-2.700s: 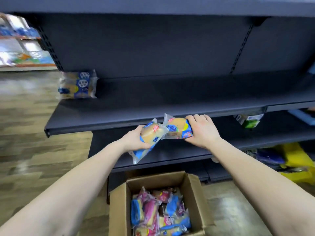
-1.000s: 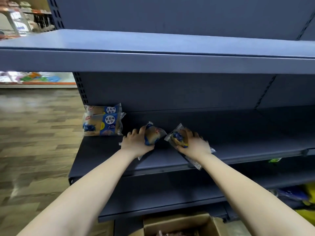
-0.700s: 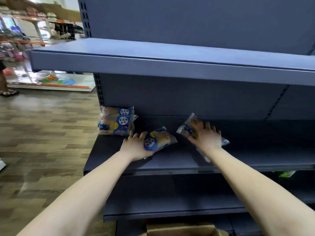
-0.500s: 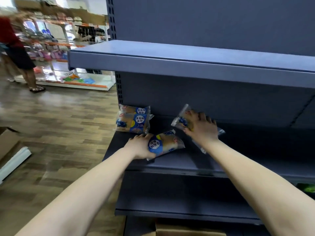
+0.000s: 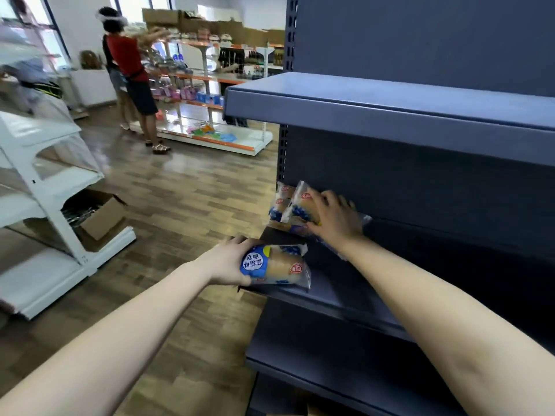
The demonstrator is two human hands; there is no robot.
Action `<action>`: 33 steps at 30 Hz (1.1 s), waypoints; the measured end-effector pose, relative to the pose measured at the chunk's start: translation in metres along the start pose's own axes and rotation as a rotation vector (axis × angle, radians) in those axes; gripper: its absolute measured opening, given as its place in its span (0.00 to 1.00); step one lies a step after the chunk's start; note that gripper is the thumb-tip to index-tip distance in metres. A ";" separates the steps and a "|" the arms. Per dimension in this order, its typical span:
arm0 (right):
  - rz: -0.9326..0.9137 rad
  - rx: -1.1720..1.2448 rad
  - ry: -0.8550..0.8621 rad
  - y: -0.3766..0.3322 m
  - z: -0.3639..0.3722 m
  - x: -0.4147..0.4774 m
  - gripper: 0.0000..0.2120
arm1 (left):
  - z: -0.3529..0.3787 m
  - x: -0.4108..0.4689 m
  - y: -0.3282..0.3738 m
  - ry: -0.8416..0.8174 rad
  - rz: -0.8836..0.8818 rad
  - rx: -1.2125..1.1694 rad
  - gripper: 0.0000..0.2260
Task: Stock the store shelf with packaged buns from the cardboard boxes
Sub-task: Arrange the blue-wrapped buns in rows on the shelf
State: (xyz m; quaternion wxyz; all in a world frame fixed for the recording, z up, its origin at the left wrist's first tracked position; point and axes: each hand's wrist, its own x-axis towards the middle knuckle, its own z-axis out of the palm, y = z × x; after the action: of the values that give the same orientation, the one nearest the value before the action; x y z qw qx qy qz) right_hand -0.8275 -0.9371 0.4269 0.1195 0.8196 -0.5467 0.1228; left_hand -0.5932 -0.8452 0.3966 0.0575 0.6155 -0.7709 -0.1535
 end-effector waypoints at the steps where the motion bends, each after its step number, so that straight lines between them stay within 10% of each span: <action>1: -0.018 0.014 -0.010 -0.006 0.003 0.005 0.38 | 0.001 -0.002 -0.005 0.007 -0.012 -0.011 0.45; 16: -0.126 0.387 -0.220 -0.022 0.046 0.032 0.29 | 0.010 0.015 -0.014 0.037 0.058 -0.045 0.47; 33: -0.013 0.175 -0.133 0.031 0.026 -0.025 0.30 | 0.015 0.039 0.020 0.046 0.238 -0.007 0.36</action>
State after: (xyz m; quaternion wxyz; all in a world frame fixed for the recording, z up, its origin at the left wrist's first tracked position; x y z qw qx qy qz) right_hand -0.8634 -0.9358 0.3959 0.0118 0.8367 -0.5355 0.1145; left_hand -0.6251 -0.8763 0.3843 0.0954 0.5228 -0.8364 -0.1341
